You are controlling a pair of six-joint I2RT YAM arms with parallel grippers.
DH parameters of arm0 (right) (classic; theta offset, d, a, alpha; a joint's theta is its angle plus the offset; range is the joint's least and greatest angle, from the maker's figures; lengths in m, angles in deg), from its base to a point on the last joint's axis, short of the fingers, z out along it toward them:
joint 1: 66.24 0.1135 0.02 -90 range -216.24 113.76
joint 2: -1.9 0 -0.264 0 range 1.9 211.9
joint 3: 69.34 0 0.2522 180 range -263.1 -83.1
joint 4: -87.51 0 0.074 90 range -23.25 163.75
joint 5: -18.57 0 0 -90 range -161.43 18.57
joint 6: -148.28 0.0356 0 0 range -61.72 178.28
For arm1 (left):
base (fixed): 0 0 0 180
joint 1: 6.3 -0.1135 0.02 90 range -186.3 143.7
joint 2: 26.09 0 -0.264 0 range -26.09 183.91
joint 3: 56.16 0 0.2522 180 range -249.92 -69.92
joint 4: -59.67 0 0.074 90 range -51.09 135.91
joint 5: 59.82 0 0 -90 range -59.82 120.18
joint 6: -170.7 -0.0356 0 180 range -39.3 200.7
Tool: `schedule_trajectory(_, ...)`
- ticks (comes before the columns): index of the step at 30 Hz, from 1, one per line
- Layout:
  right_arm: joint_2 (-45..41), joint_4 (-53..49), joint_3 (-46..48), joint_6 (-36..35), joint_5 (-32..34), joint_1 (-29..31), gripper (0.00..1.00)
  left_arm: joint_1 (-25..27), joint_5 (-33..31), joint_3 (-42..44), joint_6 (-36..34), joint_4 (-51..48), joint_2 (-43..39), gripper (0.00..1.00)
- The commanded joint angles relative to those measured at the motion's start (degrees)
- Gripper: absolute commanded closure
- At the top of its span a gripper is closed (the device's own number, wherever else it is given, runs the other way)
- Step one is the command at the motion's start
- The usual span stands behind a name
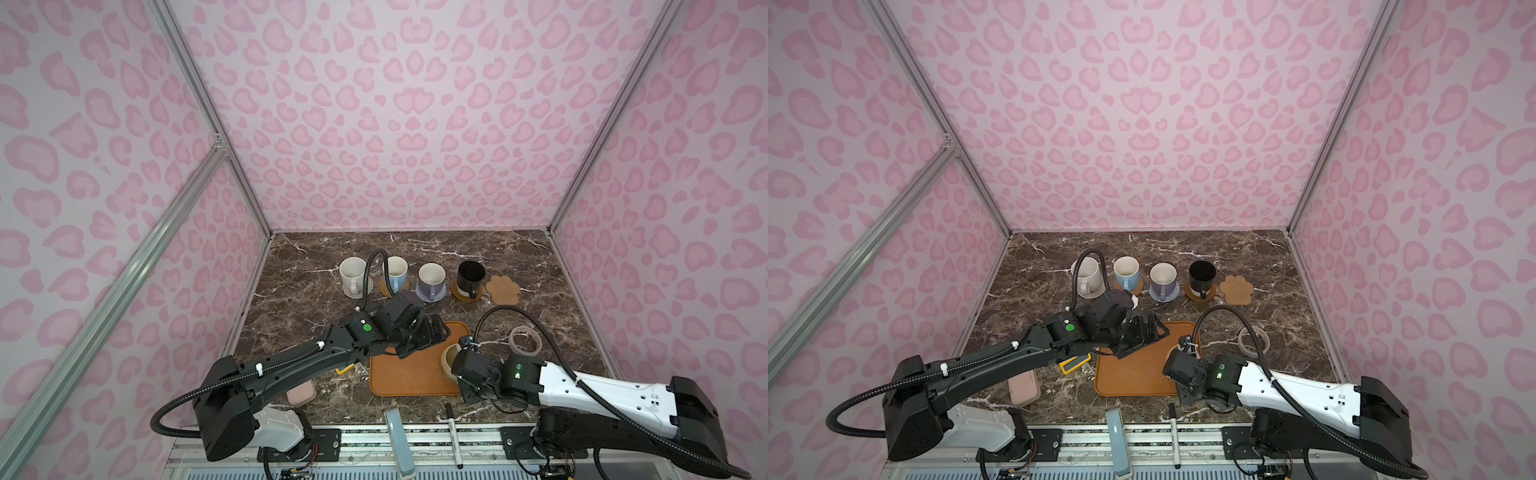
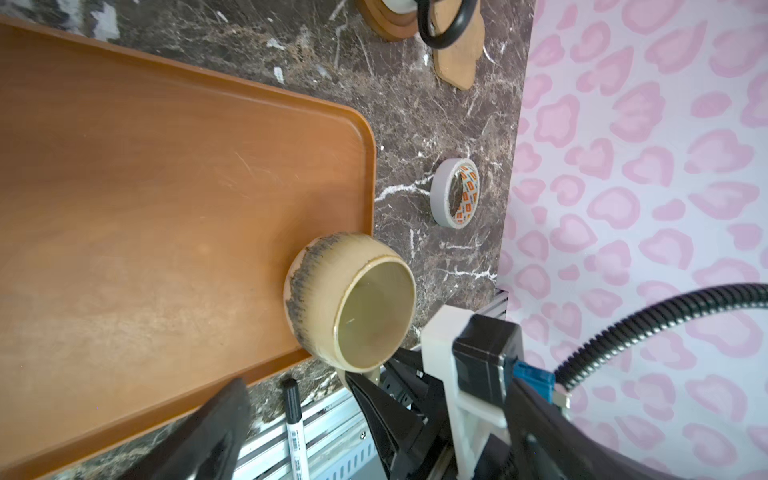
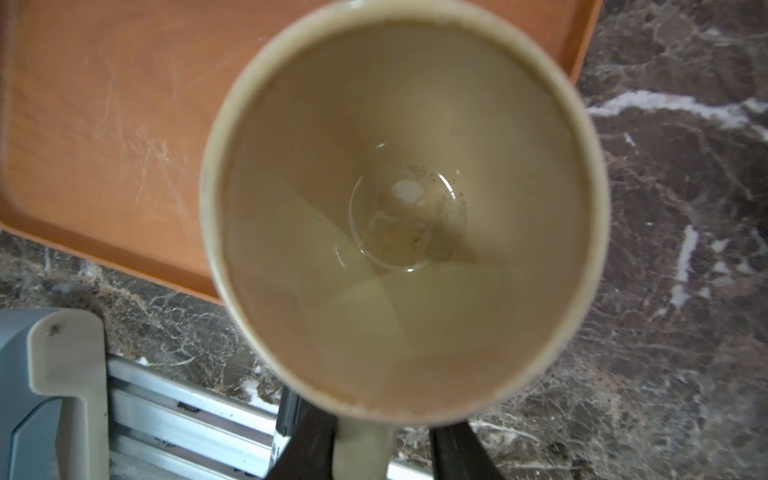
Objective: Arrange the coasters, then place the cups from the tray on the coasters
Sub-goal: 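Lower the right gripper into the cream glazed mug and grip it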
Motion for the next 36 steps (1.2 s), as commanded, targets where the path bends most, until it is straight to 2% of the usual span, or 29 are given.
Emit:
schedule_trajectory(1,0.4,0.5,-0.2,1.7,3.6,0.1,0.67,0.2,-2.2,0.1,2.5,3.7,-0.2,0.03)
schedule_trajectory(5,0.1,2.3,0.9,1.0,2.7,0.1,0.72,0.4,-1.1,1.2,4.6,6.4,0.2,0.03)
schedule_trajectory(9,0.2,3.4,1.5,0.7,2.5,0.0,0.77,0.6,-2.9,3.3,7.3,7.1,-0.8,0.03)
schedule_trajectory(16,1.3,3.4,0.4,-0.2,1.3,-0.1,0.93,0.7,-5.1,7.2,11.3,9.1,-2.9,0.03)
schedule_trajectory(21,0.9,3.3,0.5,0.1,1.4,-0.1,1.0,0.8,-5.3,6.9,11.2,9.3,-2.7,0.03)
schedule_trajectory(36,1.1,3.1,0.4,0.7,0.7,-0.4,1.0,1.0,-5.1,7.8,11.0,9.6,-2.4,0.03)
